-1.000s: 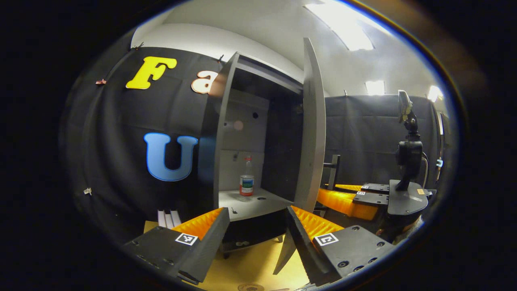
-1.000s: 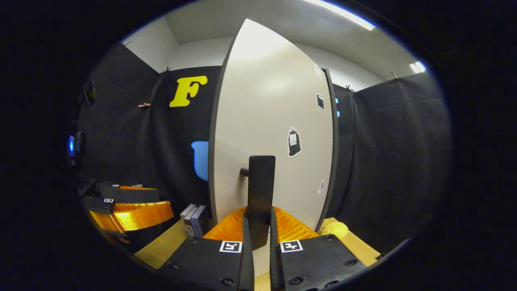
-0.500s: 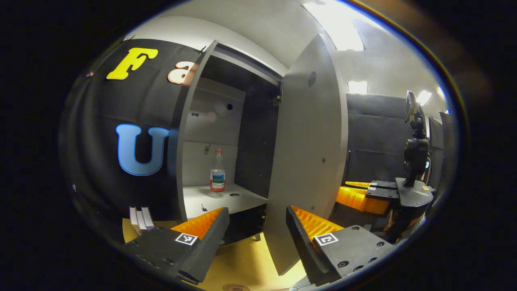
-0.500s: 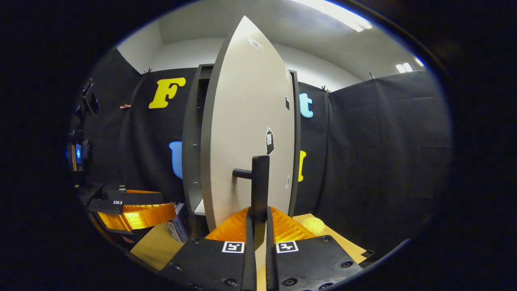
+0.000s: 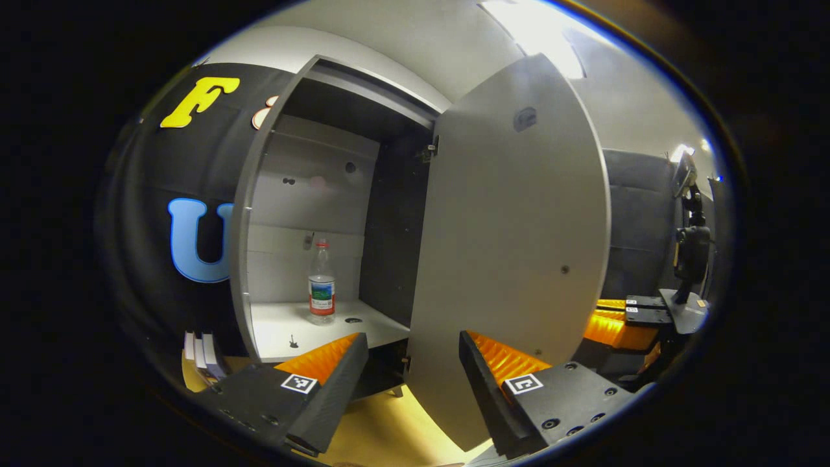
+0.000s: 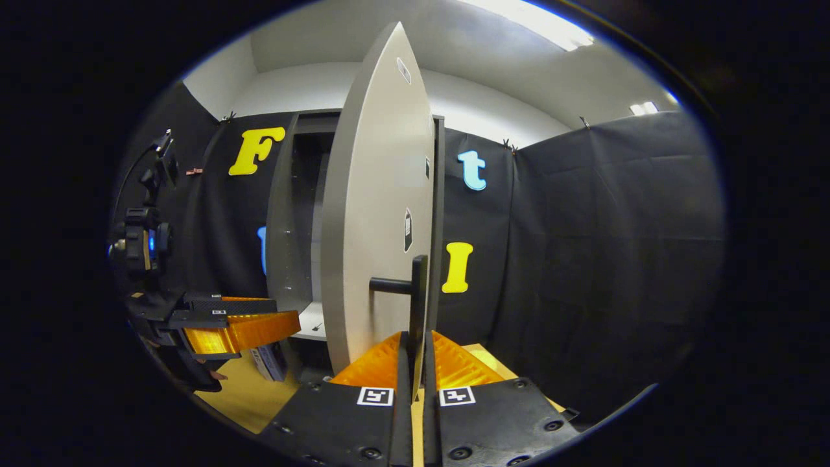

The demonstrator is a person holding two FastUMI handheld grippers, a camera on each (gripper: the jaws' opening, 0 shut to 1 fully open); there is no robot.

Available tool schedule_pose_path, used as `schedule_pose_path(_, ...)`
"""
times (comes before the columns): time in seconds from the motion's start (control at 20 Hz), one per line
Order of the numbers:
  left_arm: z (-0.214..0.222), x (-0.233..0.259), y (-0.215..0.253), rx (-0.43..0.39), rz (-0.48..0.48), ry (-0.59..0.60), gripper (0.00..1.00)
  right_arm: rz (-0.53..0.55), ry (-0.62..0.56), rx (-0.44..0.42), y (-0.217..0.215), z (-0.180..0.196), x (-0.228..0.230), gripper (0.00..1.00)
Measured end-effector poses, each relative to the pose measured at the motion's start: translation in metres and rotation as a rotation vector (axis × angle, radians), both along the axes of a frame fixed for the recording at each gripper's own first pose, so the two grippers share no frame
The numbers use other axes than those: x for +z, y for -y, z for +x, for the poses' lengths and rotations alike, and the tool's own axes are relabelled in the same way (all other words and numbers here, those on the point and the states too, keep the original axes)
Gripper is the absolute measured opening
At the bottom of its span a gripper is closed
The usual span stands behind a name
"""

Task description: Open the cabinet door with the right hand, grasp the bottle in the cabinet with the left hand and place it on the coaster, then close the cabinet door with the right hand.

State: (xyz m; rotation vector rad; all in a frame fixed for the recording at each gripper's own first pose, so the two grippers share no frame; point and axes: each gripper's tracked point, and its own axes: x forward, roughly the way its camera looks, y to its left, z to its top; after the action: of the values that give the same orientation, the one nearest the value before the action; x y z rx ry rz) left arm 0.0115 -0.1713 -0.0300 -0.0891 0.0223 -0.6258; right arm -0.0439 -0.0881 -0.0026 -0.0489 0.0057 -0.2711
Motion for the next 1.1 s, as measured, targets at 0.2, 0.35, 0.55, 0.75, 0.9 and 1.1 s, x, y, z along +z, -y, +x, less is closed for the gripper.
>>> schedule_pose_path(0.2, 0.014, -0.001, 0.032, 0.010, -0.013, -0.009, 0.89, 0.047, 0.016, 0.030, 0.034, -0.012, 0.008, 0.09)
schedule_pose_path(0.35, 0.027, 0.001, 0.053, 0.031, -0.007, -0.003, 0.89, 0.067, 0.013, 0.062, 0.055, -0.016, 0.008, 0.08)
schedule_pose_path(0.55, 0.038, 0.000, 0.072, 0.067, 0.010, -0.005, 0.89, 0.055, 0.019, 0.108, 0.076, -0.020, 0.006, 0.08)
schedule_pose_path(0.75, 0.051, 0.000, 0.076, 0.116, 0.020, -0.003, 0.89, 0.050, 0.024, 0.106, 0.107, -0.024, 0.006, 0.07)
schedule_pose_path(0.9, 0.063, -0.001, 0.075, 0.156, 0.040, 0.004, 0.89, 0.100, 0.036, 0.131, 0.123, -0.027, 0.004, 0.06)
schedule_pose_path(1.1, 0.088, -0.007, 0.069, 0.219, 0.065, 0.013, 0.89, 0.090, 0.015, 0.162, 0.126, -0.025, -0.004, 0.08)
